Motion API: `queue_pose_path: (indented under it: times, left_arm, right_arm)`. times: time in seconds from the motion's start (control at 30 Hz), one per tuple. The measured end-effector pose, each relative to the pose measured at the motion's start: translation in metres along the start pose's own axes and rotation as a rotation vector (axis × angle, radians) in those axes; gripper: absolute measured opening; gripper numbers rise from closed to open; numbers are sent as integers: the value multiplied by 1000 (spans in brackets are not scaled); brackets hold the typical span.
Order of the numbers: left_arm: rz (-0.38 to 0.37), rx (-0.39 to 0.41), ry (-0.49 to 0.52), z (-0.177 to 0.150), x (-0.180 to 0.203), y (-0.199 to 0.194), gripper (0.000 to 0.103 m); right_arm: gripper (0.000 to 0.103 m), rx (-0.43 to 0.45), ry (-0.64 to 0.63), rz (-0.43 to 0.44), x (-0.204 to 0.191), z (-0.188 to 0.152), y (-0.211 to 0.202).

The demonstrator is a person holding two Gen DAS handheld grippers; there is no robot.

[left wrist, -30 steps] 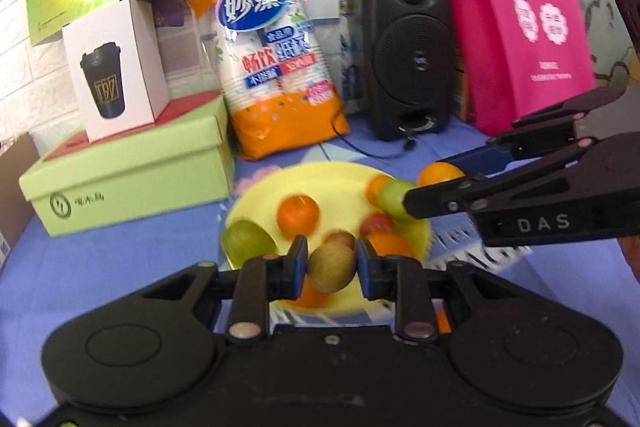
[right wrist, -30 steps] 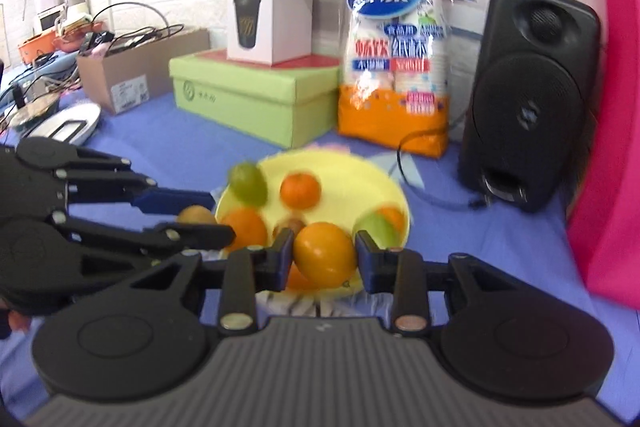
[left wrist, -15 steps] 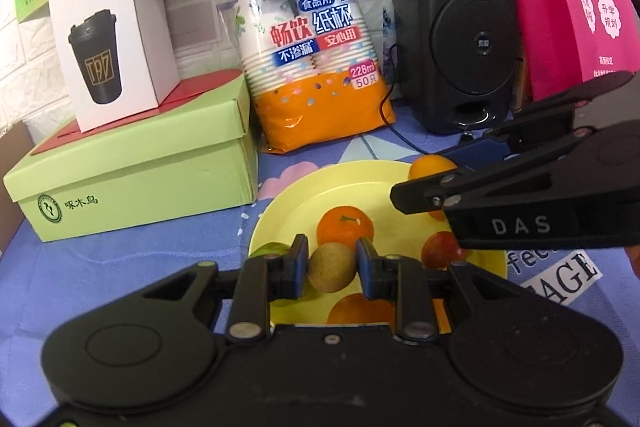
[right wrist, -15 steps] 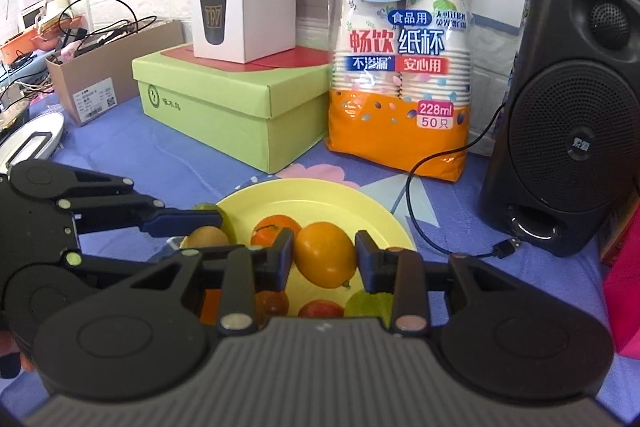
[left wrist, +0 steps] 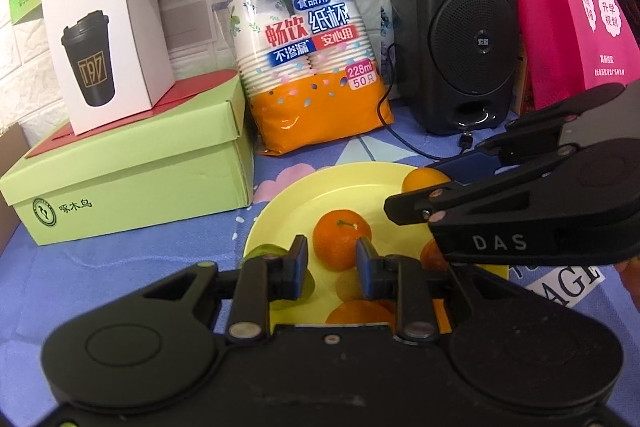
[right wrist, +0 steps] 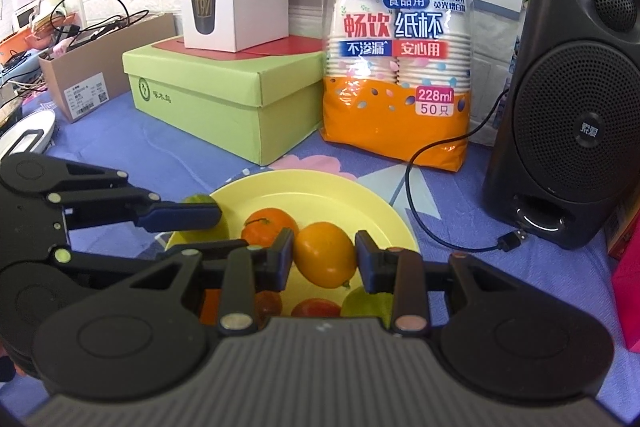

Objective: Organize fruits
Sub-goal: 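Lower both fruits onto the yellow plate and open both tools, then move both tools back toward the remaining orange and kiwi on the cloth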

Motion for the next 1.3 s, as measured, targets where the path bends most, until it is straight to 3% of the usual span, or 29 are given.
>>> queue_pose_path:
  times: [0.5,0.6,0.77,0.83,0.87,1.0,1.13,1.3]
  left_arm:
    - [9,17,12,-10,-1,-26,29]
    - [9,29,14,-11,2,-36,40]
    - [4,35,19,-14,9,-51,42]
    - [6,41,18,-15,12,-57,62]
    - [11,48,19,-16,14,-61,67]
    - [18,62,27,-18,20,-75,71]
    - [38,80,27,-22,28,-89,92]
    - [50,100,27,-28,35,-108,103]
  right_arm:
    - [33,19,-8,-5,-1,1,-10]
    - [33,26,-3,-7,0,0,-17]
    - [33,34,8,-8,2,-1,-29]
    - [34,33,5,-9,1,-4,-35]
    - [35,35,4,-11,0,-5,-38]
    - [46,48,6,-19,-2,-10,-54]
    - [51,66,15,-25,-3,-18,-72]
    - [62,97,30,-34,-6,-30,-99]
Point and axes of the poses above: each gripper's, at about its wrist camera, not at the fingertips, and y roughly the way its jaws point, x to its right, z to its top, the point moved 1 cm from there along y, roughly the way its jaws point, and after that the axes turned 3 degrees about x, right-handed, at the moved point
